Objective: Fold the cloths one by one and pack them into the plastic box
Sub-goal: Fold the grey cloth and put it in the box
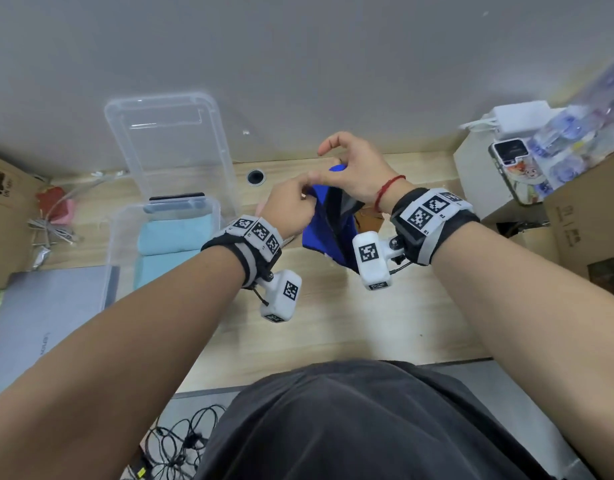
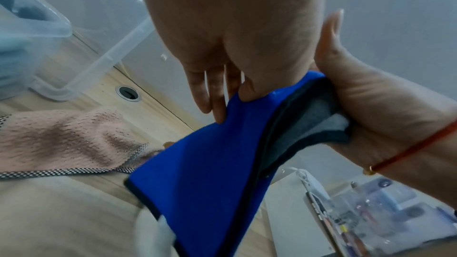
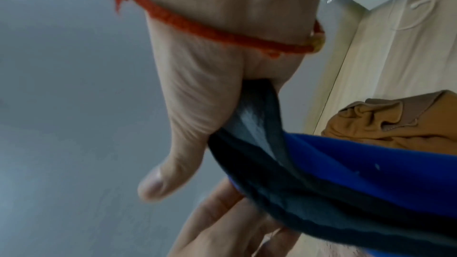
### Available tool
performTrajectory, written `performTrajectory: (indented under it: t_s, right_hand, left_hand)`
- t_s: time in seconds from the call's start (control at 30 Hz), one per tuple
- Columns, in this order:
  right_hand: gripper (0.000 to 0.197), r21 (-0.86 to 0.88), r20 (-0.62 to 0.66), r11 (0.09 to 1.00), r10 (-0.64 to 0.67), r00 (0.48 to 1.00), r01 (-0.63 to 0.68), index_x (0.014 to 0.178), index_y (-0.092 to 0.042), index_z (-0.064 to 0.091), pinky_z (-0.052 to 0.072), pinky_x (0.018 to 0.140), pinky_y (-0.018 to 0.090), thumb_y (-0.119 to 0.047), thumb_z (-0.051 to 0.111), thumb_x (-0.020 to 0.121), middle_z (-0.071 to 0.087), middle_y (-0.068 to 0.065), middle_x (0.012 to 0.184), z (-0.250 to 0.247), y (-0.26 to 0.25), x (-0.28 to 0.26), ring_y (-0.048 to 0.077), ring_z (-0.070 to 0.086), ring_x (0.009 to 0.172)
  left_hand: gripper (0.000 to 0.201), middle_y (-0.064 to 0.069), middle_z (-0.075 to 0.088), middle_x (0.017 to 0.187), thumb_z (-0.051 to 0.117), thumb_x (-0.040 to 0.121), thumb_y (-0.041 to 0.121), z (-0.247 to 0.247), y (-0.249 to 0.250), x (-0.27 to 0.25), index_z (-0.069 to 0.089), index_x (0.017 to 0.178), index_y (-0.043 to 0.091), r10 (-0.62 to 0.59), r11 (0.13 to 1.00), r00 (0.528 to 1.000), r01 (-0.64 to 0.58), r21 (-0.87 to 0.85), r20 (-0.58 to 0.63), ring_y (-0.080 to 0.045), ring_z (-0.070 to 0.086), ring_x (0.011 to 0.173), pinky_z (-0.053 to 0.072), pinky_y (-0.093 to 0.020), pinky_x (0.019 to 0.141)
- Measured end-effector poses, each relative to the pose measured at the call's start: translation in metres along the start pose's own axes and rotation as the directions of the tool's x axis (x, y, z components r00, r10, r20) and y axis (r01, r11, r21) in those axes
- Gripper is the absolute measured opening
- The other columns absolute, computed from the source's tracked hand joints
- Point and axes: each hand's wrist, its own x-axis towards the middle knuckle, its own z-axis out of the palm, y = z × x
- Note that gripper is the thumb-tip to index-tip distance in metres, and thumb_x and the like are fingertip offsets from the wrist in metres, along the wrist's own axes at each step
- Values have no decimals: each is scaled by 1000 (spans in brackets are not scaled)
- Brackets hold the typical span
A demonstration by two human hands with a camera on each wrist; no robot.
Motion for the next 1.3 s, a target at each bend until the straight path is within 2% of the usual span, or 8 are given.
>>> performTrajectory:
  t_s: [0.2,0.3,0.4,0.6,0.7,0.77,0.9,1.3]
  right_hand:
    - [32,-158,340,984,133,931,-83,112,-14,63,50,72,15,-3,71,83,69,4,101,13,-11,-60,11,63,84]
    - [19,-273,195,959,127,973,-71,104,-16,70,42,63,7,-7,65,88,65,-11,85,31,-11,-88,2,57,74]
    - [14,-299,52,954,50,997,-32,99,-15,75,43,70,10,-21,67,90,71,-1,90,48,-13,-113,6,59,82]
    - [24,-312,23,950,11,1000,-3,98,-15,77,47,73,22,-35,68,89,73,12,93,77,-26,-150,7,56,77]
    - [22,-291,4,957,-5,1000,6,102,-18,76,42,64,4,-33,69,88,69,-12,83,73,-27,-161,-13,56,69]
    - [21,-280,4,960,-17,1000,18,104,-18,75,39,71,0,-30,71,87,65,-18,84,67,-27,-165,-16,57,73]
    - [30,-480,8,877,20,1000,-14,107,-19,74,46,91,21,-30,78,79,69,-5,99,45,-10,-167,6,60,95]
    - [26,-316,-87,933,153,984,-173,66,-25,63,42,63,27,-39,67,88,53,-9,63,-2,49,-166,10,50,64]
  left_hand:
    - [34,12,60,101,53,74,17,-11,-27,-54,50,98,41,2,996,990,10,-91,139,-16,64,98,50,-43,93]
    - [56,6,54,114,79,73,15,-9,-45,-90,48,117,25,61,988,978,-31,-148,201,-12,61,105,54,-31,87]
    - [80,7,58,120,87,61,45,4,-52,-120,51,127,18,123,989,953,-93,-117,276,-11,59,109,51,-29,93]
    - [49,3,69,108,75,77,46,25,-55,-158,64,114,17,151,988,951,-135,-75,270,-13,64,100,51,-31,91]
    - [11,0,70,88,67,87,29,28,-55,-165,68,91,18,132,991,974,-126,-46,185,-19,65,84,53,-37,83]
    - [20,1,61,69,59,91,23,27,-57,-166,58,70,22,158,987,981,-161,24,110,-25,59,74,51,-41,77]
    - [20,-9,64,89,51,97,19,15,-60,-165,64,96,4,153,986,988,-153,70,4,-25,55,85,44,-33,79]
    - [13,-8,61,89,64,91,26,-35,-57,-145,62,87,14,104,819,979,-185,542,178,-28,56,87,40,-31,75]
